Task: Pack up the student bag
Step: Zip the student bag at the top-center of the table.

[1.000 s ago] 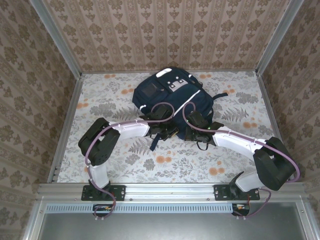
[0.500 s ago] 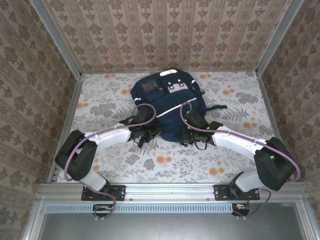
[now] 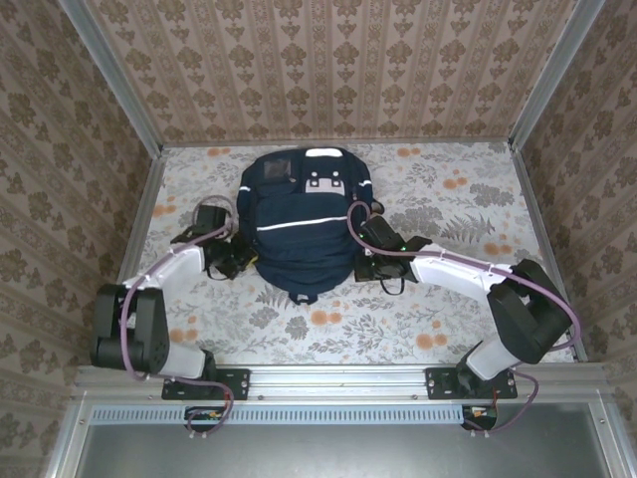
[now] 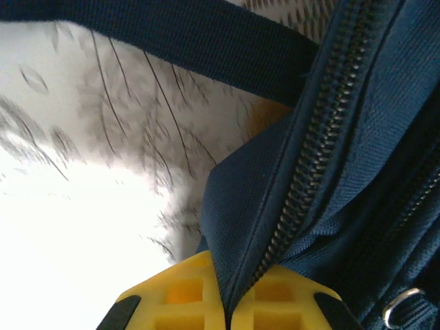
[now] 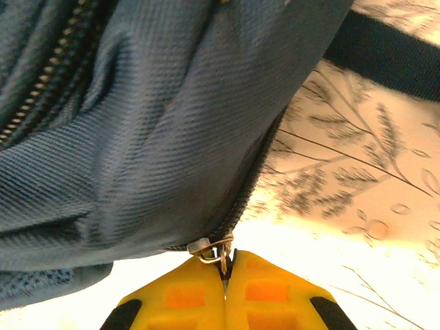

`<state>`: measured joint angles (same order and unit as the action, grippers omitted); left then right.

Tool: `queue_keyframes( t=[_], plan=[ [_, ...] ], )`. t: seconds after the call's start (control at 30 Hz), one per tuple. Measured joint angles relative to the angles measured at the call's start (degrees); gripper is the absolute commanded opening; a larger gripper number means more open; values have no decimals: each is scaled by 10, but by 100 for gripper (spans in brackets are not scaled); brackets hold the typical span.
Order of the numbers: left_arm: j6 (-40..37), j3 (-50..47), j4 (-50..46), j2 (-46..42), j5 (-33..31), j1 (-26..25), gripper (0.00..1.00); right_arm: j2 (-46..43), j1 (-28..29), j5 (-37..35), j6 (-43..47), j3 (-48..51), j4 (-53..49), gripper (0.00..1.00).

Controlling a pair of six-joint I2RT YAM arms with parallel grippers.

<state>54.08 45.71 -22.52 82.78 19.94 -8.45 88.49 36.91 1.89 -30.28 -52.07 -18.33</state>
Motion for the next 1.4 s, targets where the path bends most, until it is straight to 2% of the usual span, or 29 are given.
queue_keyframes(
  t=[0.1,0.13,0.2,0.23,0.27,0.4,0.5,0.57,0.67,0.77,0.87,0.97,1.03,1.23,1.3,1.33,1.4],
  plan=[
    [-56,54,-28,58,9,31,0,22,13,9,4,-27,4,0],
    [-71,70,-35,74,8,36,4,29,18,9,4,-35,4,0],
    [-94,98,-48,97,3,43,38,44,29,9,3,-54,2,0],
    [-104,106,-50,103,-7,45,48,53,34,9,3,-63,1,0],
    [-109,108,-50,104,-19,49,52,61,40,8,3,-72,0,0],
    [-113,100,-55,77,-52,50,59,78,57,3,-1,-97,-7,0],
    [-94,66,-60,-2,-64,19,62,90,66,2,-1,-111,-12,0],
    [-63,34,-60,-70,-66,-24,63,97,68,3,-1,-116,-14,0],
    [7,-10,-42,-140,-69,-117,63,102,69,3,-1,-117,-15,0],
    [88,-47,0,-151,-72,-209,64,103,69,3,-1,-117,-16,0],
    [150,-54,39,-124,-91,-272,64,103,69,3,-1,-117,-16,0],
    [186,-38,68,-87,-118,-311,65,103,69,3,-1,-117,-16,0],
    [205,-23,81,-68,-138,-328,69,103,69,3,-1,-117,-16,0],
    [236,21,86,-39,-217,-379,70,102,68,2,-3,-117,-16,0],
    [245,30,89,-24,-235,-383,64,101,65,2,-3,-117,-16,0],
    [250,33,94,-13,-242,-384,57,100,66,3,-3,-117,-17,0],
    [257,35,104,7,-247,-386,32,100,67,3,-3,-117,-16,0]
  ],
)
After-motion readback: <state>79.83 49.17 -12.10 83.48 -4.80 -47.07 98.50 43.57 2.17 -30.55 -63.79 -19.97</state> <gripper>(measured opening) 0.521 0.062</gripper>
